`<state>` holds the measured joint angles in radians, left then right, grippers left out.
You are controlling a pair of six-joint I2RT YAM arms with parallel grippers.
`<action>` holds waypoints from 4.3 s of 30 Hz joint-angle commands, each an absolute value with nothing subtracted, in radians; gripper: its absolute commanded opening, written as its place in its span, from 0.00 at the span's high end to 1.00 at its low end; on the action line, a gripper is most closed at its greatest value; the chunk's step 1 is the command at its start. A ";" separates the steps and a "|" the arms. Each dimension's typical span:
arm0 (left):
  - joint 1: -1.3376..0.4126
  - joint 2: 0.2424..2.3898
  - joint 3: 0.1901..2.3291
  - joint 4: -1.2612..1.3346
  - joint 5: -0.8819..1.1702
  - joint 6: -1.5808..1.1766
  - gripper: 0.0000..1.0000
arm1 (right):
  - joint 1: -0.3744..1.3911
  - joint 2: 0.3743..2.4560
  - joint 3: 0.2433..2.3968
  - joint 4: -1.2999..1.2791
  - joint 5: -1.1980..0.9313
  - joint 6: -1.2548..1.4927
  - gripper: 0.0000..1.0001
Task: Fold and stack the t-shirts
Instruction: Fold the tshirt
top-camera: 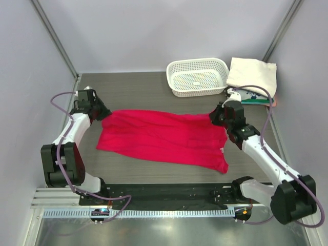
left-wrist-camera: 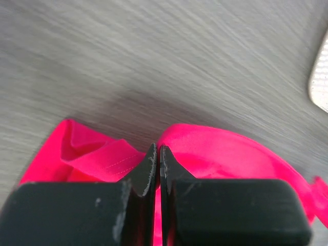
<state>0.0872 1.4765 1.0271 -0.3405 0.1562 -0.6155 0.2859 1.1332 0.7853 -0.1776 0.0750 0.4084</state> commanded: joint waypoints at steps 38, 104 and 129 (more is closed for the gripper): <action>-0.245 1.520 0.767 -0.310 0.034 -0.744 0.22 | 0.598 1.503 0.747 -0.261 0.155 0.959 0.02; -0.235 1.997 1.353 -0.359 -0.095 -0.692 0.33 | 0.649 2.394 2.039 -0.346 -0.121 0.494 0.00; -0.133 1.979 1.858 -0.712 -0.075 -0.630 0.18 | 0.511 2.522 2.278 0.318 -0.391 0.592 0.00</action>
<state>-0.1303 2.2383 1.9575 -0.7219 -0.0021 -0.6456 0.4679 2.7777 2.3543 0.2077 -0.3592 0.6563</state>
